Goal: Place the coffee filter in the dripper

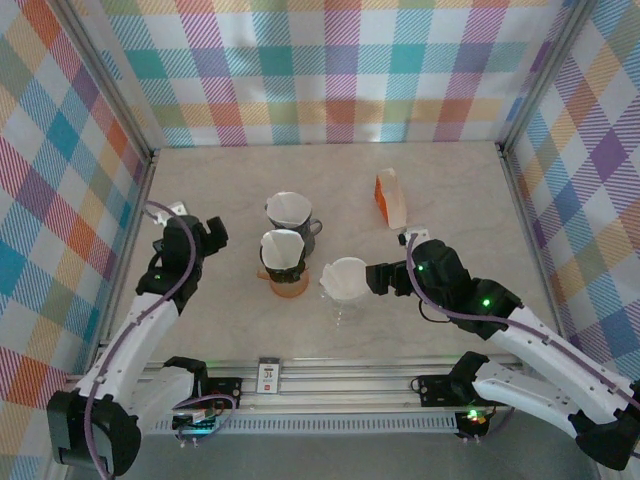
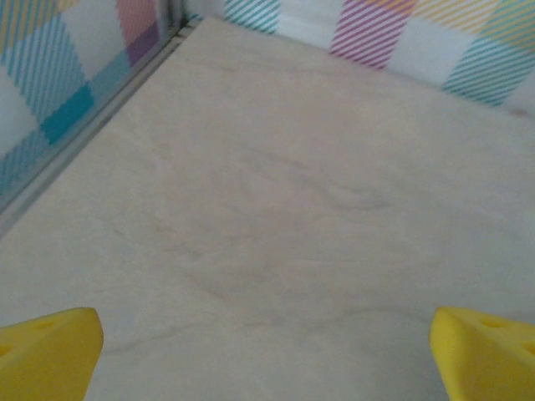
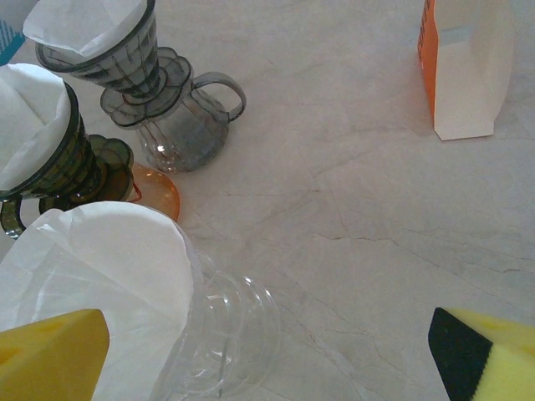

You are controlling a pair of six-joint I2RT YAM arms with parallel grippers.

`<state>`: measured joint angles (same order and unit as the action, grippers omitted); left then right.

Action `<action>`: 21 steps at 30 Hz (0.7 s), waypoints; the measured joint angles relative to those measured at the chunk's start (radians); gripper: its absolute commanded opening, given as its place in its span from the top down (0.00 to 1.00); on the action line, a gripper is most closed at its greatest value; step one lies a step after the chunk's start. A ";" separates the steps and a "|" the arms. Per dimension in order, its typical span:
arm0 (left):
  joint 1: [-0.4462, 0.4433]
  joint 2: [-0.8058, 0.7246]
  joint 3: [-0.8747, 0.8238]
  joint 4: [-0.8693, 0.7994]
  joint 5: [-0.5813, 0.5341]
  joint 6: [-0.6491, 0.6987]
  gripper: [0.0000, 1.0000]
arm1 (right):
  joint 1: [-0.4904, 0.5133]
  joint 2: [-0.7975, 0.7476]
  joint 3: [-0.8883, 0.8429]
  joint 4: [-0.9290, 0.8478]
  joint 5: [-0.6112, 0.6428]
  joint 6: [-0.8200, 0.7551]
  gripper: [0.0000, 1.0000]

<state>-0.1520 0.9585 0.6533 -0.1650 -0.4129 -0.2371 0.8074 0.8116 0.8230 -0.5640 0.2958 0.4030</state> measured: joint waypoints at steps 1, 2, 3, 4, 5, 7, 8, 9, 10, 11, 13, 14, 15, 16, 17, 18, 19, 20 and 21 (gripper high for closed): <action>0.014 0.013 -0.036 0.042 -0.005 0.022 0.00 | 0.000 -0.002 -0.001 0.001 0.000 0.000 0.01; 0.034 0.032 -0.073 0.090 -0.005 0.040 0.00 | 0.000 -0.002 -0.002 0.003 0.000 0.000 0.01; 0.060 0.054 -0.107 0.134 0.000 0.053 0.00 | 0.000 -0.003 -0.004 0.003 0.000 0.000 0.01; 0.079 0.072 -0.130 0.168 0.000 0.060 0.00 | 0.000 -0.003 -0.006 0.003 0.000 0.000 0.01; 0.096 0.091 -0.154 0.211 0.000 0.066 0.00 | 0.000 -0.004 -0.010 0.004 0.000 0.000 0.01; 0.110 0.119 -0.185 0.291 0.002 0.071 0.00 | 0.000 -0.006 -0.019 0.006 0.000 0.000 0.01; 0.111 0.136 -0.198 0.338 0.004 0.071 0.00 | 0.000 -0.009 -0.025 0.006 0.000 0.000 0.01; 0.111 0.153 -0.208 0.383 0.009 0.071 0.00 | 0.000 -0.011 -0.030 0.005 0.000 0.000 0.01; 0.111 0.171 -0.217 0.423 0.011 0.072 0.00 | 0.000 -0.012 -0.032 0.005 0.001 0.000 0.01; 0.111 0.191 -0.227 0.466 0.010 0.074 0.00 | 0.000 -0.013 -0.034 0.004 0.003 0.000 0.01; 0.111 0.233 -0.246 0.542 0.007 0.076 0.00 | 0.000 -0.016 -0.034 0.003 0.006 0.000 0.01; 0.111 0.254 -0.252 0.571 0.007 0.077 0.00 | 0.000 -0.018 -0.034 0.003 0.009 0.000 0.01; 0.111 0.278 -0.255 0.600 0.007 0.078 0.00 | 0.000 -0.021 -0.034 0.003 0.012 0.000 0.01; 0.111 0.301 -0.257 0.627 0.008 0.078 0.00 | 0.000 -0.022 -0.034 0.003 0.013 0.000 0.01; 0.111 0.323 -0.257 0.652 0.010 0.078 0.00 | 0.000 -0.023 -0.034 0.003 0.016 0.000 0.01; 0.111 0.347 -0.257 0.680 0.010 0.078 0.00 | 0.000 -0.023 -0.034 0.003 0.019 0.000 0.01; 0.111 0.366 -0.257 0.701 0.010 0.078 0.00 | 0.000 -0.023 -0.034 0.003 0.019 0.000 0.01; 0.111 0.388 -0.257 0.727 0.010 0.078 0.00 | 0.000 -0.023 -0.034 0.003 0.023 0.000 0.01; 0.111 0.409 -0.258 0.750 0.010 0.078 0.00 | 0.000 -0.023 -0.034 0.003 0.027 0.000 0.01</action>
<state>-0.0414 1.3678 0.3950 0.5846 -0.4034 -0.1589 0.8074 0.7891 0.7887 -0.5610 0.3225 0.4026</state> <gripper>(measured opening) 0.999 0.990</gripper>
